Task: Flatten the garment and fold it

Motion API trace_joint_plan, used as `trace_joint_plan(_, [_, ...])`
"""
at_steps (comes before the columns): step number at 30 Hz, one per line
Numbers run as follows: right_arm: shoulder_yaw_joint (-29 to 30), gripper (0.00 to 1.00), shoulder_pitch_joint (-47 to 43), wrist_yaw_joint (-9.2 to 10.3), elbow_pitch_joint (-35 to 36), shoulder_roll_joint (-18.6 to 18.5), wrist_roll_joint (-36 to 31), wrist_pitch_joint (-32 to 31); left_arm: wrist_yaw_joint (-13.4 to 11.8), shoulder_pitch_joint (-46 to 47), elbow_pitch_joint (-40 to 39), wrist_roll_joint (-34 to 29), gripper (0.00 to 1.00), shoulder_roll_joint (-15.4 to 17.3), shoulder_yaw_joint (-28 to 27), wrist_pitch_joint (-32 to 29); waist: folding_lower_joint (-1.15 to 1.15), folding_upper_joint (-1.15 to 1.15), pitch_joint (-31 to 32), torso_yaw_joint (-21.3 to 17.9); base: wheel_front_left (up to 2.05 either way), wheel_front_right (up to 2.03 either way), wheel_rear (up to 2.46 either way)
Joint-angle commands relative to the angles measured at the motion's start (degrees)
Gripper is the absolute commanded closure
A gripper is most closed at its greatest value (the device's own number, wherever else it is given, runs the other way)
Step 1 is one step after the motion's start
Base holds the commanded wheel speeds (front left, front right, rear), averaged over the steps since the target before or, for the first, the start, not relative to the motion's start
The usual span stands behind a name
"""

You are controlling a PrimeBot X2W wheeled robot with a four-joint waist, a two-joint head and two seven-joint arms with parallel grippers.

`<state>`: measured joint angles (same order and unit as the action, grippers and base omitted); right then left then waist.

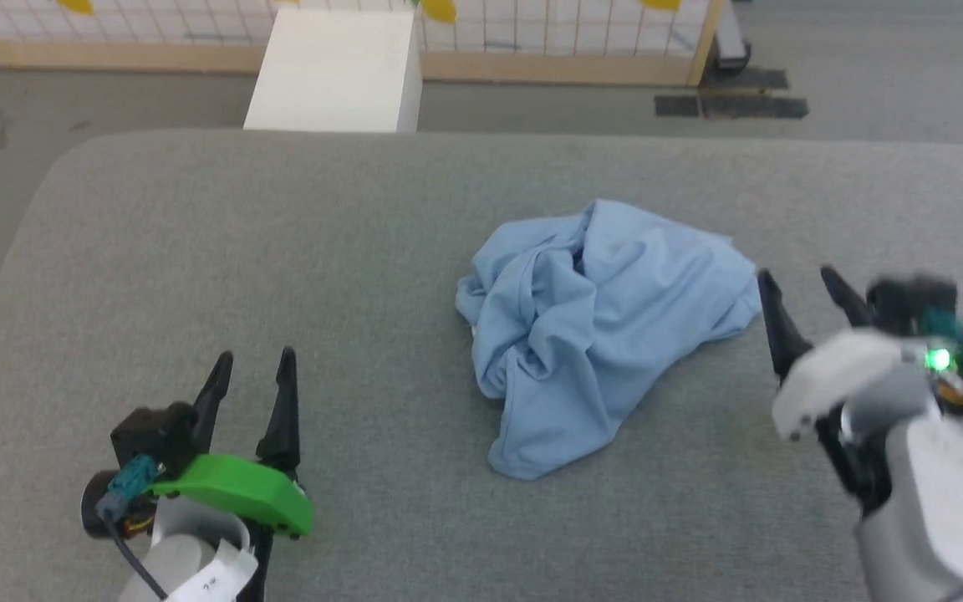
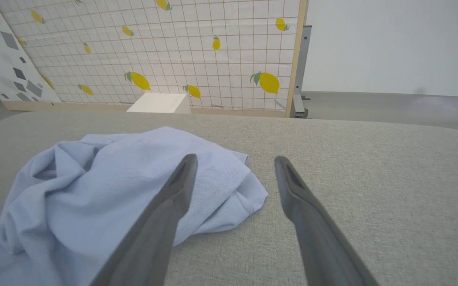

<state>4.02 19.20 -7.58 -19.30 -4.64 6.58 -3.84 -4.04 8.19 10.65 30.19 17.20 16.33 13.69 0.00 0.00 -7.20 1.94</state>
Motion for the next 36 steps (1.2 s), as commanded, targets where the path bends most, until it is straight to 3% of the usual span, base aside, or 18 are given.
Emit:
trace_joint_plan(1, [-1.0,0.00,2.8,0.09,-1.1,-1.1,-0.1,-3.3,0.0,1.5,-0.5,-0.6,0.00,-0.1,0.2,0.1,0.00,0.00,-3.4,2.4,0.00,0.00,0.00])
trace_joint_plan(11, [-11.7,0.00,17.0,0.09,-7.5,-9.0,1.5,-31.1,0.5,5.1,-1.5,-1.2,0.00,-1.0,1.1,0.3,0.00,0.00,-9.3,5.9,0.00,0.00,0.00])
trace_joint_plan(23, [-22.8,0.00,20.1,0.09,-12.4,-12.3,4.8,-43.4,1.6,7.5,0.0,-1.4,0.00,-2.5,2.1,0.8,0.00,0.00,-12.2,8.5,0.00,0.00,0.00])
trace_joint_plan(24, [-23.4,0.50,20.1,0.09,-12.5,-12.5,5.2,-43.9,1.6,7.6,0.1,-1.4,0.00,-2.5,2.1,0.8,0.00,0.00,-12.3,8.5,0.00,0.00,0.00])
trace_joint_plan(25, [-23.9,0.87,20.1,0.09,-12.5,-12.7,5.9,-44.0,1.6,7.6,0.3,-1.4,0.00,-2.6,2.0,0.9,0.00,0.00,-12.2,8.5,0.00,0.00,0.00])
trace_joint_plan(26, [-24.3,1.00,20.0,0.09,-12.4,-12.9,6.4,-44.0,1.6,7.6,0.5,-1.4,0.00,-2.6,2.0,0.9,0.00,0.00,-12.1,8.4,0.00,0.00,0.00])
trace_joint_plan(31, [-23.8,1.00,20.3,0.09,-10.3,-13.9,9.0,-40.6,1.6,7.2,1.3,-1.1,0.00,-2.3,1.5,1.0,0.00,0.00,-10.0,7.0,0.00,0.00,0.00])
trace_joint_plan(36, [-18.5,1.00,19.4,0.09,-6.2,-14.2,10.4,-33.8,1.6,6.2,1.7,-0.8,0.00,-1.9,1.4,1.0,0.00,0.00,-6.5,5.0,0.00,0.00,0.00])
